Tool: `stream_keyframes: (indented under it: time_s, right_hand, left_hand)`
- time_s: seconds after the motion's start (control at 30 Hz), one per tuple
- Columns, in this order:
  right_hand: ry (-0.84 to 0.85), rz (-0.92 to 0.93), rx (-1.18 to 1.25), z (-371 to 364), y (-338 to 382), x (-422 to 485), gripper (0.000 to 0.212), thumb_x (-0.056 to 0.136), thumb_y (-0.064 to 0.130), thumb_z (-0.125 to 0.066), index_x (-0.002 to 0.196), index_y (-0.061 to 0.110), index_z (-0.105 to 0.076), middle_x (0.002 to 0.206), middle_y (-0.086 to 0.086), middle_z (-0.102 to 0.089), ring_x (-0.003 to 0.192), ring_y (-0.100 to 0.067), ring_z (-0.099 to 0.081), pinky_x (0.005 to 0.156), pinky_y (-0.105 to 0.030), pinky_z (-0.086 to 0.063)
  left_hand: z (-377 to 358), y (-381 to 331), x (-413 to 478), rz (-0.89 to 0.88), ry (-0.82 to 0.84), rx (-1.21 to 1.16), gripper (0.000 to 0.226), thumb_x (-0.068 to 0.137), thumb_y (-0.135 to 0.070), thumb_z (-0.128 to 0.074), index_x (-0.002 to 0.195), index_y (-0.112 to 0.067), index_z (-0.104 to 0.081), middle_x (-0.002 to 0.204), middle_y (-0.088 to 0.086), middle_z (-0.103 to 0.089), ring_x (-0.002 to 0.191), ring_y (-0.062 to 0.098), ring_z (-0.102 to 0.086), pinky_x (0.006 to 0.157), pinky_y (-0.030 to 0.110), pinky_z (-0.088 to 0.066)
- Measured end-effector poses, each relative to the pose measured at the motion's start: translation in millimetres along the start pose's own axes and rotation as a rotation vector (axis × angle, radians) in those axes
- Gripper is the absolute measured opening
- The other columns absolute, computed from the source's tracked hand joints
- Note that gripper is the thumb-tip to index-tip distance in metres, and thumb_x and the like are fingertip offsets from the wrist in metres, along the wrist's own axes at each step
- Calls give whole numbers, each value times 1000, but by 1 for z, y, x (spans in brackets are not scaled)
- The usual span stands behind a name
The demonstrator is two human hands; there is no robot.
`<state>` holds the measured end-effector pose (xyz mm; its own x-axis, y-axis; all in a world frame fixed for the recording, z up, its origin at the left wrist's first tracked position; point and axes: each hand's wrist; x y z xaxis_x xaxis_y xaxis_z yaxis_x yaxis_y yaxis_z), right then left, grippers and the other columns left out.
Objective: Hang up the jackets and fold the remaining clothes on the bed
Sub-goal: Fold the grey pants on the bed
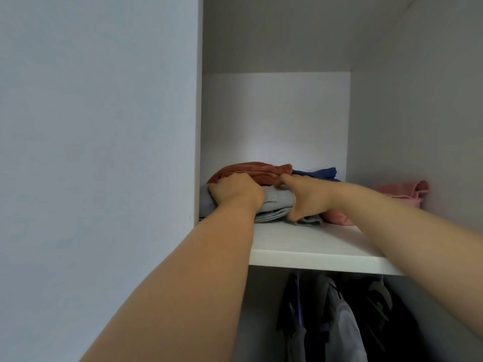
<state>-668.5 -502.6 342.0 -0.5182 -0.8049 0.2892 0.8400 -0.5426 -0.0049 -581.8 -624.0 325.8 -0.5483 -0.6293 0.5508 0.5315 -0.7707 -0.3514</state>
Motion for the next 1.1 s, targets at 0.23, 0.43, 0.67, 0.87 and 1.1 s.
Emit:
stream_keyframes:
  time_s: [0.23, 0.43, 0.67, 0.87, 1.1]
  right_hand:
    - [16, 55, -182, -11, 11, -2, 59, 80, 4, -63, 132, 13, -37, 126, -8, -53, 112, -26, -54, 98, -39, -44]
    - [211, -29, -393, -2, 25, -2, 67, 89, 5, -54, 147, 16, -23, 131, -10, -51, 111, -24, -53, 90, -29, -42]
    - [205, -103, 186, 20, 12, -16, 66, 85, -5, -42, 144, 25, -39, 151, 0, -34, 137, -18, -33, 111, -29, -29]
    - [121, -124, 52, -6, 20, -5, 46, 106, 25, -17, 147, 11, -34, 153, -6, -33, 137, -20, -33, 108, -23, -22]
    - [92, -125, -20, -13, 20, -1, 44, 105, 23, -19, 141, 12, -42, 146, -11, -41, 130, -24, -40, 102, -26, -27]
  left_hand:
    - [0, 0, 0, -96, -101, 109, 28, 91, -22, -43, 110, -18, -64, 122, 6, -61, 120, 26, -49, 108, 44, -27]
    - [-5, 0, 2, 23, 142, 192, 47, 94, -40, -33, 129, -18, -55, 140, 8, -48, 132, 27, -38, 113, 49, -16]
    - [5, -1, 7, 162, 212, 35, 50, 95, -39, -37, 140, -19, -43, 150, 5, -37, 139, 23, -27, 113, 39, -17]
    - [3, 3, 9, 49, 339, 137, 66, 96, -51, -36, 151, -18, -21, 160, 3, -14, 147, 24, -11, 118, 41, -13]
    - [-1, 3, 6, 45, 281, 143, 58, 97, -45, -35, 149, -17, -30, 158, 6, -21, 145, 25, -16, 118, 43, -15]
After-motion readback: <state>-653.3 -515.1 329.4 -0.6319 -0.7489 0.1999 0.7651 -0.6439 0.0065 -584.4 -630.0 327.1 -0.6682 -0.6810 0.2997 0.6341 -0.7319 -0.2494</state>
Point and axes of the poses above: each hand's wrist, its own x-axis towards the middle knuckle, its own z-axis out of the back of the hand, y = z × x
